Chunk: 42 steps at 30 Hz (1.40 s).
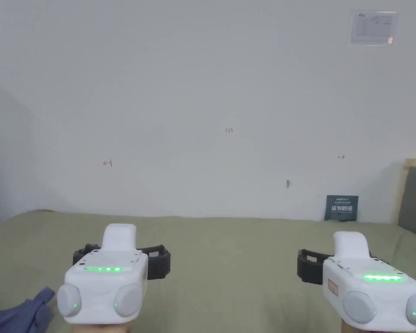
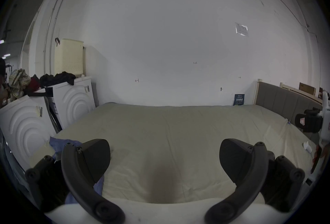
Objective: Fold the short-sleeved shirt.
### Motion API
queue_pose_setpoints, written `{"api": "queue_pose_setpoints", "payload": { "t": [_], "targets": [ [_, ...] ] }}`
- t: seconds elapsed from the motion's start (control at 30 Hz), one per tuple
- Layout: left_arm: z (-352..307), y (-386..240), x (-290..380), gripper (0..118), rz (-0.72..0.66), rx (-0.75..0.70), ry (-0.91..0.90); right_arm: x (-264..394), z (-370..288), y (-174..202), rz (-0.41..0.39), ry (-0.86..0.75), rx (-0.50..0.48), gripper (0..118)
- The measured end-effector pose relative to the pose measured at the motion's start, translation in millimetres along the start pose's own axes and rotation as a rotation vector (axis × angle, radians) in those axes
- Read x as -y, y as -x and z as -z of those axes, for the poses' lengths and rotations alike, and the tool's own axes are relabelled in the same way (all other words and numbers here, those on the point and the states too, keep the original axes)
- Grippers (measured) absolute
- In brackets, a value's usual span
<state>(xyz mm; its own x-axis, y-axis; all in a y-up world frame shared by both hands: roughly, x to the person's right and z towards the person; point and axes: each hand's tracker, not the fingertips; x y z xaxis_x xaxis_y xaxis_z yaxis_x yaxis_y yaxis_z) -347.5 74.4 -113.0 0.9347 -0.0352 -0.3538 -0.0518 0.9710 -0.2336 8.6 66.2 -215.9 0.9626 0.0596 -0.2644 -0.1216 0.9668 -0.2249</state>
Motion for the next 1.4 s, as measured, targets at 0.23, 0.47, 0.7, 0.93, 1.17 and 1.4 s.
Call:
{"api": "queue_pose_setpoints", "payload": {
  "t": [0.23, 0.47, 0.7, 0.93, 1.17, 1.4],
  "targets": [
    [-7.1, -7.5, 2.6, 108, 0.068, 0.022, -0.053, 3.1, -7.3, 11.8, -0.097, -0.031, 0.042, 96],
    [28.2, -10.0, -14.5, 0, -0.046, 0.063, 0.078, 9.2, 1.6, -2.0, 0.028, 0.081, -0.01, 0],
    [7.2, 22.2, 20.8, 0, -0.065, 0.022, 0.07, 11.5, -10.2, 16.5, -0.043, 0.065, -0.034, 0],
    [-30.9, 92.1, 32.7, 0, -0.066, -0.114, 0.076, 10.0, 10.8, 88.3, -0.075, 0.054, -0.152, 0],
    [-85.4, 198.9, 62.6, 0, -0.106, -0.366, 0.129, 17.4, 21.0, 199.0, -0.095, 0.07, -0.365, 0],
    [-141.5, 265.9, 90.4, 0, -0.182, -0.509, 0.161, 33.4, 17.6, 281.5, -0.133, 0.105, -0.517, 0]
  ]
}}
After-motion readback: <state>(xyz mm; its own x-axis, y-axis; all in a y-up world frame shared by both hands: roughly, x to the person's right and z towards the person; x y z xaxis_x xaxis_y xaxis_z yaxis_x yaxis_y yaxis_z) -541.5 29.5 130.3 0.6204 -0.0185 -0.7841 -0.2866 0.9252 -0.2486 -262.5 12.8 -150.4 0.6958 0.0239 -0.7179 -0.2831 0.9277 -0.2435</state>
